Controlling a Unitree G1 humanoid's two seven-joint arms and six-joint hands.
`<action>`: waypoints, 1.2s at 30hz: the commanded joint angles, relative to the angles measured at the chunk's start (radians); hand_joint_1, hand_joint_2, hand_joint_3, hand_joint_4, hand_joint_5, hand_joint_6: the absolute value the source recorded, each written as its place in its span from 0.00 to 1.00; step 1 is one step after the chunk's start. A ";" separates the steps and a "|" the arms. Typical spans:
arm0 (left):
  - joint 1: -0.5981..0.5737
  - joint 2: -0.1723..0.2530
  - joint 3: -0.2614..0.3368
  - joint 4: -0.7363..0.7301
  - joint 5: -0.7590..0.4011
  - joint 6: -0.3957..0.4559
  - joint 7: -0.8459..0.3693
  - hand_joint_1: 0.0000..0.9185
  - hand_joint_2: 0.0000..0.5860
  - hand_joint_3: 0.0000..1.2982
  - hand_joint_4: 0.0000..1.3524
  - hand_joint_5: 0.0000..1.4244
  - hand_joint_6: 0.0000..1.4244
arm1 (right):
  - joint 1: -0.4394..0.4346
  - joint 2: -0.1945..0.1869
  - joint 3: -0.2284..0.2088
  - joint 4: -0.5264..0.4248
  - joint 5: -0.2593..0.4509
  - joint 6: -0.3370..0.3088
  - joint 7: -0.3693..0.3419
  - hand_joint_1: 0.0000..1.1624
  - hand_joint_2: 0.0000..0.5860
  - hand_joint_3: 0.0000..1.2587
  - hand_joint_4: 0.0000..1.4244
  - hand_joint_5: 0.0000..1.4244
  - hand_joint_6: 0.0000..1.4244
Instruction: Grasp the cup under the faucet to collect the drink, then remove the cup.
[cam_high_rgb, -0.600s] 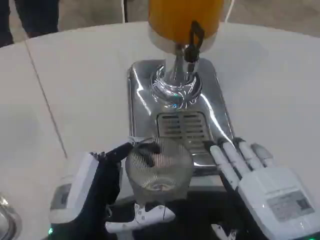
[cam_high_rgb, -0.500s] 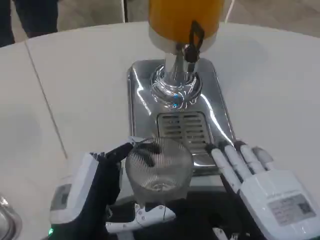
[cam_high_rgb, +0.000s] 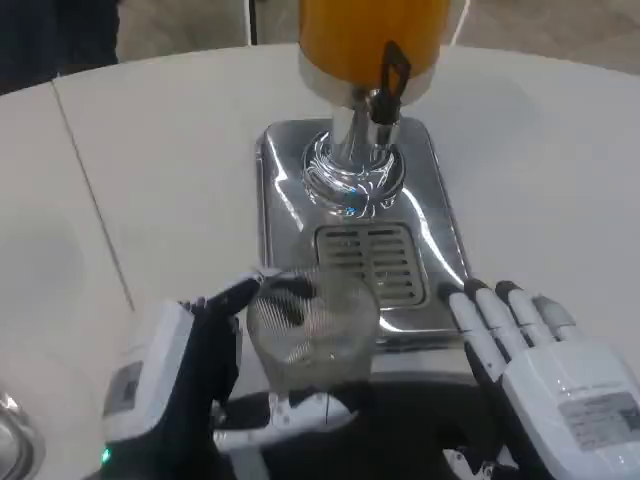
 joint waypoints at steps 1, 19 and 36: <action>-0.119 -0.040 -0.028 0.107 0.024 0.018 0.063 0.70 0.05 0.88 0.87 1.00 1.00 | 0.014 0.021 0.015 0.006 -0.040 0.019 -0.019 0.54 0.80 0.00 0.00 0.00 0.03; -0.479 -0.094 -0.128 0.501 0.084 0.032 0.261 0.69 0.05 0.88 0.87 1.00 1.00 | 0.044 0.096 0.063 -0.056 -0.141 0.070 0.029 0.55 0.81 0.00 0.00 0.00 0.03; -0.815 -0.133 -0.180 0.991 0.072 0.018 0.521 0.70 0.05 0.88 0.85 1.00 1.00 | -0.033 0.104 0.044 -0.037 -0.133 0.078 0.092 0.56 0.81 0.00 0.00 0.00 0.03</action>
